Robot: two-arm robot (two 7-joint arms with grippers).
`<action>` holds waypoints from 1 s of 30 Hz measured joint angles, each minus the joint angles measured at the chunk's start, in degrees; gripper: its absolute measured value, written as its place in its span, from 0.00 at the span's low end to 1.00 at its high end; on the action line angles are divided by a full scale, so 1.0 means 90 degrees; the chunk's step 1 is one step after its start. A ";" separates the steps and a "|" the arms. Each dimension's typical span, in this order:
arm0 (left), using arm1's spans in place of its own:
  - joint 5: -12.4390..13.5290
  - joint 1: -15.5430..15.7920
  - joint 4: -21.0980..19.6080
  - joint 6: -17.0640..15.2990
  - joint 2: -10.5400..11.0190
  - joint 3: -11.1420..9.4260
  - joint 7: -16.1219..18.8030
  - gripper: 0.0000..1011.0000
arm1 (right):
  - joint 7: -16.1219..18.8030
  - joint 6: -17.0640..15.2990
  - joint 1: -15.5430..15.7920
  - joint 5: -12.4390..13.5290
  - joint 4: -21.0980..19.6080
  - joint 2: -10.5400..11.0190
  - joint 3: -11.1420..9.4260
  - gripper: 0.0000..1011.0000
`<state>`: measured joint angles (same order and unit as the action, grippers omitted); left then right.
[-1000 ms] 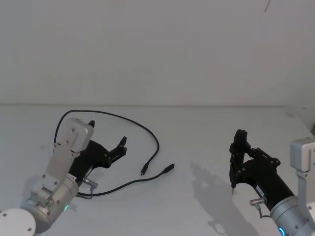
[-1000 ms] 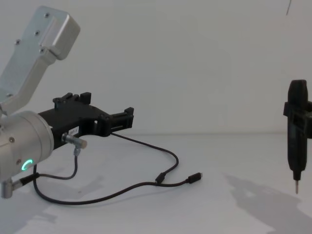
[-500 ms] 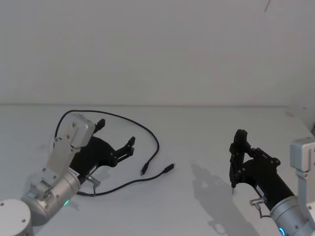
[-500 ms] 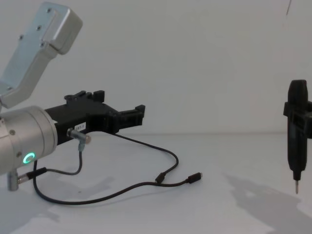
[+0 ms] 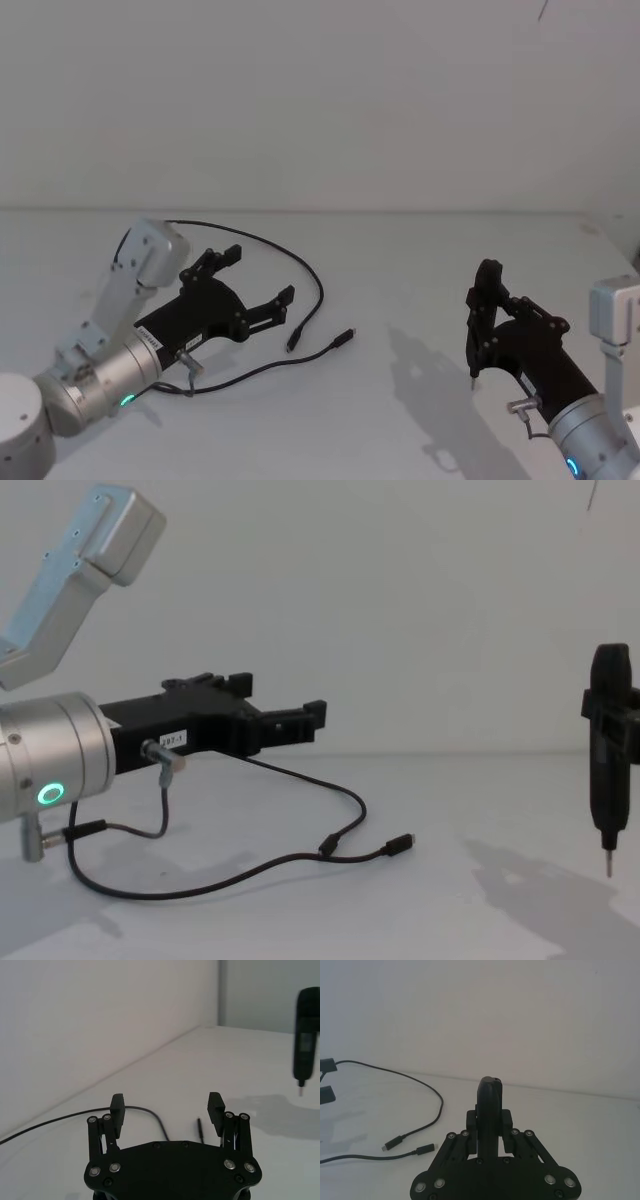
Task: Pick up the data cable with the one hand.
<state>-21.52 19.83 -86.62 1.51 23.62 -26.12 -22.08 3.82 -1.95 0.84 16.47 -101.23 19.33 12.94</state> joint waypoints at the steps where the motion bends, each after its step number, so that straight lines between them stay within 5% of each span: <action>1: -0.0030 0.0015 0.0022 0.0004 0.0005 -0.0002 -0.0067 0.99 | 0.0000 0.0000 0.0000 0.0000 0.0000 0.0000 0.0000 0.28; 12: -0.0624 0.0502 0.0779 0.0058 0.0111 -0.0106 -0.1444 0.99 | 0.0001 0.0000 0.0000 0.0000 0.0000 0.0000 0.0000 0.28; 20: -0.1071 0.1027 0.1791 0.0138 0.0118 -0.0263 -0.2762 0.99 | 0.0000 0.0000 0.0000 0.0000 0.0000 0.0000 0.0000 0.28; 30: -0.1289 0.1517 0.2728 0.0225 0.0057 -0.0480 -0.3807 0.99 | 0.0000 0.0000 0.0000 0.0000 0.0000 0.0000 0.0000 0.28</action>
<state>-33.13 33.48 -62.08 3.53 24.13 -30.44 -56.34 3.82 -1.95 0.84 16.47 -101.23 19.33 12.94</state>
